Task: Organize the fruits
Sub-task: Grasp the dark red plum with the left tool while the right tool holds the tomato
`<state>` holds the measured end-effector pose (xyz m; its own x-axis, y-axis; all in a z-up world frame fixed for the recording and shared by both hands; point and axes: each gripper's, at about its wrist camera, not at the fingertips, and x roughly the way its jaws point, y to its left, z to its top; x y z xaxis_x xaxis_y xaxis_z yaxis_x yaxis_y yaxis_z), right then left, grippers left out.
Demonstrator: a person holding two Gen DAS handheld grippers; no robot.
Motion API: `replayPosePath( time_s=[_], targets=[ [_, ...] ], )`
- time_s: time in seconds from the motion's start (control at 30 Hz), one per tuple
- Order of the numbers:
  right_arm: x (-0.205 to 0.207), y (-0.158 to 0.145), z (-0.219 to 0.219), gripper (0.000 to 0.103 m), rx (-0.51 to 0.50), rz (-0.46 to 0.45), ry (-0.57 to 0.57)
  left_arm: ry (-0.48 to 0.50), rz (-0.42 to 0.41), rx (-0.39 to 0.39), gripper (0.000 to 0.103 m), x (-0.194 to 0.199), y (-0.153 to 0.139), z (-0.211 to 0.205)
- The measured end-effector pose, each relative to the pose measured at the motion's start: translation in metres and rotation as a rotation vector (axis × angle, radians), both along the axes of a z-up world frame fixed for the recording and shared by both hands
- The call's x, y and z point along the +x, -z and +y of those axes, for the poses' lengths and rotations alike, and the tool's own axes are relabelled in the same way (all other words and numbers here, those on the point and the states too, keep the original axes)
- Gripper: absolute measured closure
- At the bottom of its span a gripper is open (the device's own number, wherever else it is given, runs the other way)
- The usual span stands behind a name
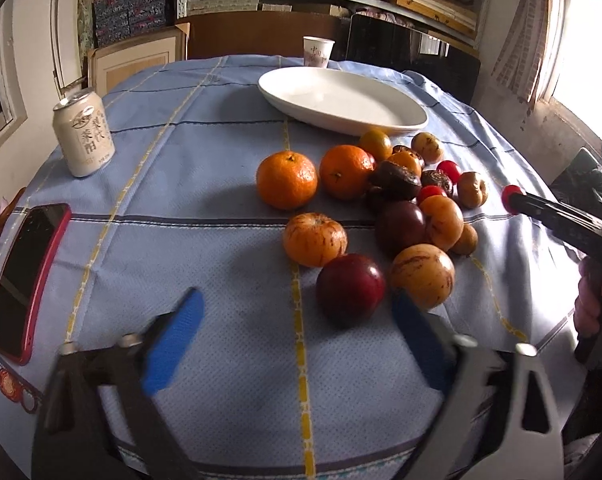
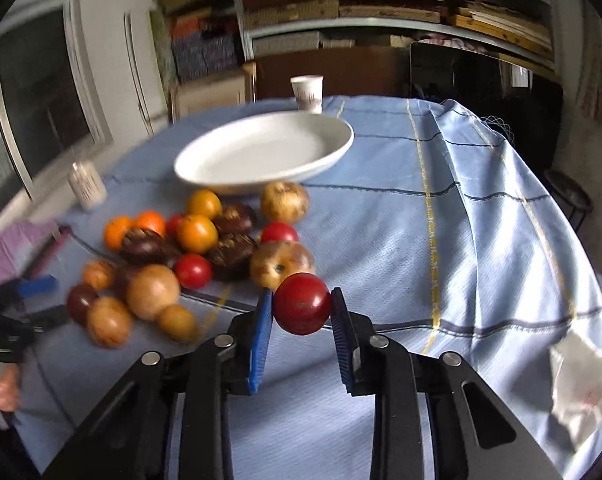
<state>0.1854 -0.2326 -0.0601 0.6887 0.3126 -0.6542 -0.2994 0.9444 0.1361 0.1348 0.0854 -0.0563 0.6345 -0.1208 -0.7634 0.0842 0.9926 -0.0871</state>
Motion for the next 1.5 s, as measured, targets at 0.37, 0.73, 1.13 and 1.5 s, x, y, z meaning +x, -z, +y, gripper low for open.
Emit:
replayPosePath(
  time_s=[0.37, 0.73, 1.13, 1.5],
  targets=[
    [-0.006, -0.004, -0.006, 0.073, 0.083, -0.018, -0.012, 0.045, 0.042, -0.012, 0.039, 0.013, 0.003, -0.017],
    [-0.006, -0.002, -0.013, 0.072, 0.124, -0.016, -0.010, 0.048, 0.122, -0.027, 0.052, 0.030, 0.012, -0.025],
    [-0.004, -0.001, -0.014, 0.072, 0.134, -0.003, -0.012, 0.051, 0.135, 0.062, 0.065, 0.028, 0.011, -0.038],
    [-0.004, -0.002, -0.008, 0.072, 0.097, 0.007, -0.025, 0.088, 0.095, -0.023, 0.066, 0.020, -0.005, -0.024]
  ],
)
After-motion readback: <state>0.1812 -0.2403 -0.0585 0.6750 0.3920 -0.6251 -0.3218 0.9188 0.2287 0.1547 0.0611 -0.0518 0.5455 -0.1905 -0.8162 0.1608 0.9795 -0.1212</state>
